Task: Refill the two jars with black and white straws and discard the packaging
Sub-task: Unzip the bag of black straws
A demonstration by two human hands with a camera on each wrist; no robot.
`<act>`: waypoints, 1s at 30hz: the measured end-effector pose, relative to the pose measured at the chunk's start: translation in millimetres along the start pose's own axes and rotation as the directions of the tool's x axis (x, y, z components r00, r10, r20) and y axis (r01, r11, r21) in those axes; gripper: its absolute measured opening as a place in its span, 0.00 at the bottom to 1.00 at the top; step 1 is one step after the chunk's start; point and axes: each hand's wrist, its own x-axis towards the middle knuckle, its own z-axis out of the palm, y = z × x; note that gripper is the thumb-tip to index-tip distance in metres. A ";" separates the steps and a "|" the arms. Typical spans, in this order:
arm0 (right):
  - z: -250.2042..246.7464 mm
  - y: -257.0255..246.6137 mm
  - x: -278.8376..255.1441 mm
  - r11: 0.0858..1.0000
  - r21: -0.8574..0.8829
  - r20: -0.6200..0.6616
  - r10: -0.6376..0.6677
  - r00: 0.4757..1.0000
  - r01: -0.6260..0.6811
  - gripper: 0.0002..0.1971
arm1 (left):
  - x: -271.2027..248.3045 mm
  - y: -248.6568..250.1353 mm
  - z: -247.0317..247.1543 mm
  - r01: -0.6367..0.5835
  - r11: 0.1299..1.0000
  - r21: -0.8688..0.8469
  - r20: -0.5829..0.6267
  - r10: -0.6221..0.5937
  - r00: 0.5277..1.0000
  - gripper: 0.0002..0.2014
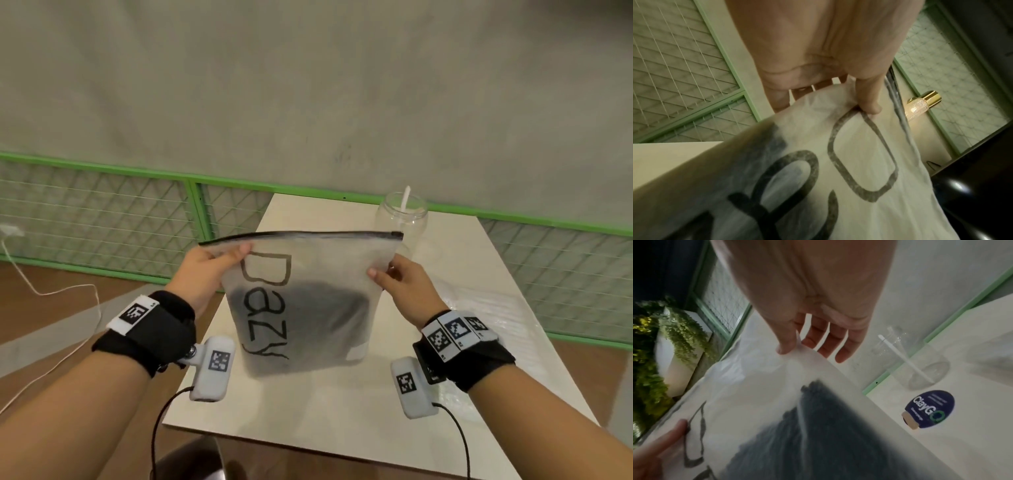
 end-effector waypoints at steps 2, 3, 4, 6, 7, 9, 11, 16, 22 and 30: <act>0.2 -6.4 1.2 0.999 0.040 -0.021 -0.021 1.000 0.022 0.20 | 5.4 7.1 -4.3 -0.029 0.999 0.023 -0.002 0.029 1.000 0.10; 0.7 -10.2 1.3 0.996 0.081 -0.023 -0.031 0.999 0.033 0.15 | 7.9 8.6 -6.9 -0.042 0.998 0.041 -0.012 0.042 0.999 0.09; 1.2 -14.8 0.9 0.992 0.125 -0.029 -0.030 0.999 0.033 0.11 | 9.6 9.2 -9.4 -0.050 0.997 0.059 -0.023 0.052 0.998 0.08; 1.4 -22.7 2.9 0.978 0.198 -0.059 -0.057 0.997 0.067 0.07 | 12.2 9.7 -13.1 -0.058 0.995 0.081 -0.031 0.061 0.998 0.12; 1.2 -26.2 4.5 0.971 0.224 -0.081 -0.072 0.994 0.088 0.05 | 13.6 10.0 -15.0 -0.055 0.995 0.085 -0.031 0.058 0.998 0.14; -0.6 -31.2 9.4 0.968 0.231 -0.128 -0.065 0.990 0.094 0.06 | 15.3 14.2 -17.0 -0.056 0.995 0.088 -0.035 0.059 0.998 0.16; -4.1 -34.1 13.1 0.969 0.222 -0.149 -0.076 0.986 0.108 0.08 | 19.1 18.7 -19.3 -0.068 0.991 0.114 -0.030 0.072 0.997 0.16; -11.1 -35.4 15.3 0.953 0.263 -0.228 -0.088 0.970 0.148 0.08 | 23.5 27.5 -19.3 -0.130 0.942 0.310 -0.066 0.158 0.985 0.08; -17.5 -39.4 17.0 0.956 0.265 -0.108 -0.103 0.989 0.129 0.10 | 18.4 53.7 20.9 -0.356 0.528 0.771 0.061 0.495 0.867 0.16; -19.1 -43.1 20.6 0.966 0.222 -0.043 -0.128 0.991 0.134 0.08 | 33.9 49.3 129.4 -0.626 0.298 0.721 0.527 0.351 0.774 0.12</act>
